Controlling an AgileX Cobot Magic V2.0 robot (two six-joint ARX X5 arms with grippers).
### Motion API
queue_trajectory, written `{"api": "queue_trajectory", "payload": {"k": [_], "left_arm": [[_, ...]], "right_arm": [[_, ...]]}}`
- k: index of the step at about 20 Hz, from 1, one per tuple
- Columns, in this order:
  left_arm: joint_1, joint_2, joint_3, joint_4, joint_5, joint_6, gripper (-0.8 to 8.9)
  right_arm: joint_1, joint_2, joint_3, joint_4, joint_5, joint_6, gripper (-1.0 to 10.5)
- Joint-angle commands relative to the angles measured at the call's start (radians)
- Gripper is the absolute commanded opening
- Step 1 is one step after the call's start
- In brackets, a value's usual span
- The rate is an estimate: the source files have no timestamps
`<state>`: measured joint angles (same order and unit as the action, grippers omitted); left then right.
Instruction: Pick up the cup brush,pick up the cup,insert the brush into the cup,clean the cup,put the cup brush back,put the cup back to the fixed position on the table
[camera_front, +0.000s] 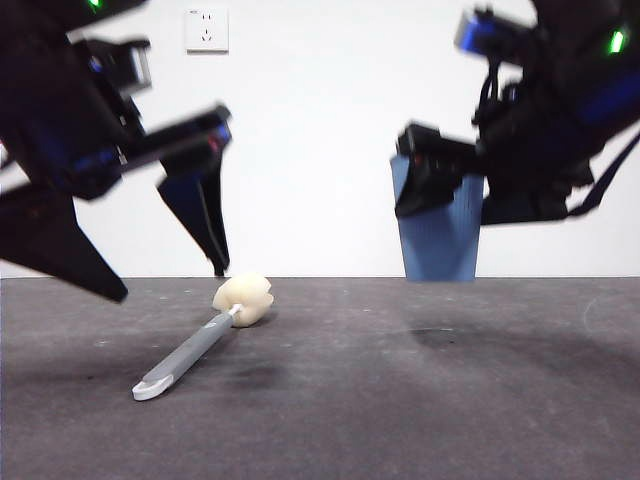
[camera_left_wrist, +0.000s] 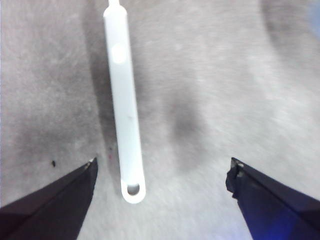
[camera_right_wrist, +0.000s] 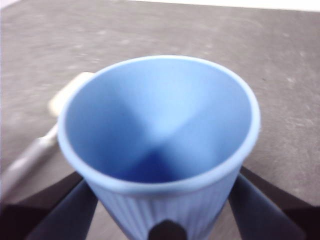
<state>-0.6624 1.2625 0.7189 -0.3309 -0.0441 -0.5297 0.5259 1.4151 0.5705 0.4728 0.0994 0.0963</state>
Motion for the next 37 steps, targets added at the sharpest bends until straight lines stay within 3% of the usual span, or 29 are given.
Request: {"api": "queue_trajectory", "payload": {"k": [1, 8, 15, 25, 29, 33, 37], "left_arm": [[-0.01, -0.059, -0.011, -0.024, -0.006, 0.037, 4.39], [-0.01, -0.131, -0.011, -0.03, -0.009, 0.037, 4.38], [-0.01, -0.131, -0.011, -0.03, -0.017, 0.038, 4.38], [-0.01, -0.131, -0.011, -0.056, -0.031, 0.063, 4.39], [-0.01, -0.131, -0.011, -0.058, -0.031, 0.063, 4.38], [-0.01, -0.131, -0.011, -0.06, -0.029, 0.063, 4.38], [-0.01, -0.132, -0.011, -0.06, -0.011, 0.069, 4.38]], "right_arm": [[-0.051, 0.09, -0.011, 0.096, -0.054, -0.009, -0.2], [-0.1, 0.248, -0.011, 0.27, -0.12, -0.082, -0.2], [-0.101, 0.32, -0.011, 0.28, -0.127, -0.106, -0.1], [-0.091, 0.31, -0.011, 0.204, -0.126, -0.098, 5.3], [-0.091, 0.263, -0.011, 0.188, -0.126, -0.098, 5.8], [-0.091, 0.149, -0.011, 0.08, -0.124, -0.098, 5.8], [-0.08, -0.068, -0.011, -0.218, -0.126, -0.065, 5.8]]}}
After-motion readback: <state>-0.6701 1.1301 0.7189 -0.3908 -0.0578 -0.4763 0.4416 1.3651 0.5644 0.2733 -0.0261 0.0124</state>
